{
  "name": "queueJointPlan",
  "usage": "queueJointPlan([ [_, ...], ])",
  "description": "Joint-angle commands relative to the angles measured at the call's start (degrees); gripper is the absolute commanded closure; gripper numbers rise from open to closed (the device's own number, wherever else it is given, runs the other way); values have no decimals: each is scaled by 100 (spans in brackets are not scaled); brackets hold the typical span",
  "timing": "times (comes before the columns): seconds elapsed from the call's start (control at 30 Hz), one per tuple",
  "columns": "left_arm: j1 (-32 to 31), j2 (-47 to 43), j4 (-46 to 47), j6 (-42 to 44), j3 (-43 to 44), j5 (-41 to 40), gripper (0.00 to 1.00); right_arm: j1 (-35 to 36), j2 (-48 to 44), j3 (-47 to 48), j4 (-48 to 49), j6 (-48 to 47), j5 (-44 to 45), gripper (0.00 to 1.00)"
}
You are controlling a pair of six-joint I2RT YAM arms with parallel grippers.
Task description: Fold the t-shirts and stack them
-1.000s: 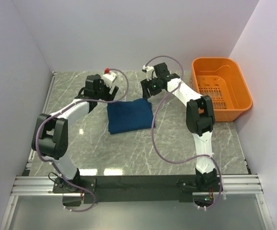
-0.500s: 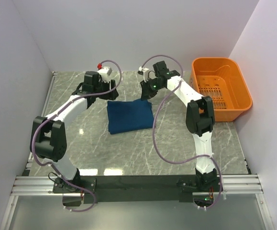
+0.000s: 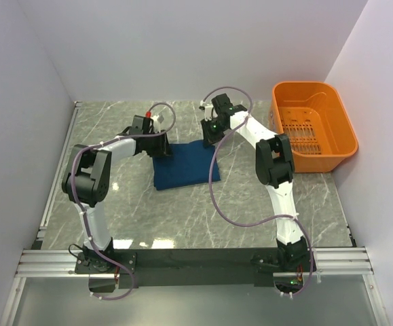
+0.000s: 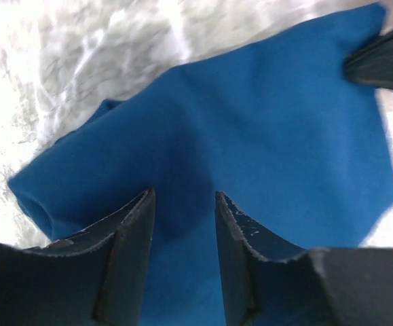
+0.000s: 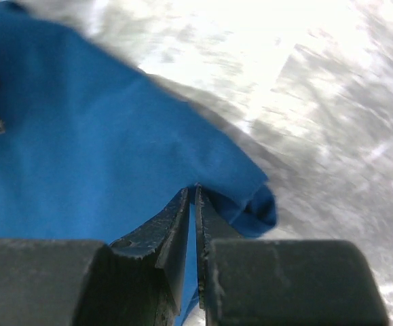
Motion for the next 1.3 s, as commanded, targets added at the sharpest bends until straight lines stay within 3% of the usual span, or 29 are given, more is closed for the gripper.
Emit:
queueJointPlan([
  [0.0, 35, 88, 139, -222, 159, -207, 56, 37, 26, 350, 35, 487, 740, 85],
  [0.23, 122, 229, 245, -380, 177, -322, 54, 37, 158, 333, -80, 628, 1479, 84],
  [0.93, 914, 79, 781, -1426, -236, 583, 43, 37, 202, 201, -80, 496, 1524, 84],
  [1.07, 922, -96, 1185, -1374, -175, 1014, 38, 20, 97, 210, -89, 444, 1488, 84],
  [1.27, 922, -913, 1107, -777, -52, 813, 18, -77, -421, 175, -10, 294, 1314, 78],
])
